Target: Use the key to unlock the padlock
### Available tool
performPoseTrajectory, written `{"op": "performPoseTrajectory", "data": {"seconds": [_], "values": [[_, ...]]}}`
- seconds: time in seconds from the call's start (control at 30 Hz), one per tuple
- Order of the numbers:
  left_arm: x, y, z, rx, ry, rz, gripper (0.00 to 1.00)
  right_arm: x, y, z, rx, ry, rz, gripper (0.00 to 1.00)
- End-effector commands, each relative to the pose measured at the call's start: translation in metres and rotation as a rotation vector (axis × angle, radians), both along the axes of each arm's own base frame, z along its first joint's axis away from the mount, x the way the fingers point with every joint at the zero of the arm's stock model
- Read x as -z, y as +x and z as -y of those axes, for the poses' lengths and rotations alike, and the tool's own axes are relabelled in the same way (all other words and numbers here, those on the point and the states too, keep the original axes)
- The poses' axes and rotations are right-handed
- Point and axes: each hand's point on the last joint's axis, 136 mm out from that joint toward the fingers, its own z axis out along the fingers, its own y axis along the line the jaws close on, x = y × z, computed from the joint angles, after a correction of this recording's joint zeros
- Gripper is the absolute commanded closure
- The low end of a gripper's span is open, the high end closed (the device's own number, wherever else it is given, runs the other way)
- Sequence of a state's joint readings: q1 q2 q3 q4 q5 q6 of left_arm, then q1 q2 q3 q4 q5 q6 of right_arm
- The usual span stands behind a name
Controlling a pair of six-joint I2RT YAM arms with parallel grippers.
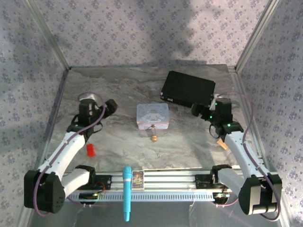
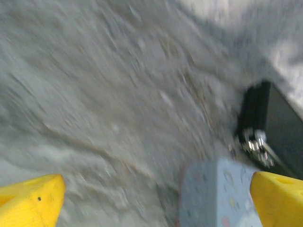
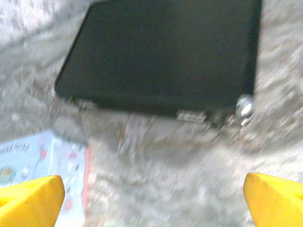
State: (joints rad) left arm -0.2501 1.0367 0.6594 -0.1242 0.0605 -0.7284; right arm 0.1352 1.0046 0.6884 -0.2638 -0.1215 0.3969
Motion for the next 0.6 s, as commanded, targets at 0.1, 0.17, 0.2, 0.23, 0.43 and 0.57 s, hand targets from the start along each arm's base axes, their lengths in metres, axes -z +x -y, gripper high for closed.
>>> {"op": "performPoseTrajectory", "data": {"seconds": [0.1,0.17,0.2,0.23,0.43,0.57], "values": [[0.025,-0.038,0.058,0.106,-0.036,-0.143,0.03,0.03,-0.044,-0.062,-0.06,0.013,-0.2,0.05],[0.031,-0.049,0.077,0.142,-0.031,-0.165,0.06,0.04,-0.056,-0.088,-0.095,-0.003,-0.237,0.07],[0.033,-0.054,0.085,0.161,-0.023,-0.176,0.06,0.044,-0.06,-0.098,-0.109,-0.013,-0.251,0.09],[0.035,-0.059,0.093,0.179,-0.014,-0.185,0.07,0.05,-0.066,-0.11,-0.13,-0.032,-0.267,0.12],[0.045,-0.075,0.111,0.203,-0.008,-0.237,0.11,0.076,-0.095,-0.161,-0.208,-0.126,-0.342,0.24],[0.054,-0.081,0.105,0.187,0.008,-0.256,0.12,0.096,-0.109,-0.187,-0.246,-0.17,-0.383,0.29]]}}
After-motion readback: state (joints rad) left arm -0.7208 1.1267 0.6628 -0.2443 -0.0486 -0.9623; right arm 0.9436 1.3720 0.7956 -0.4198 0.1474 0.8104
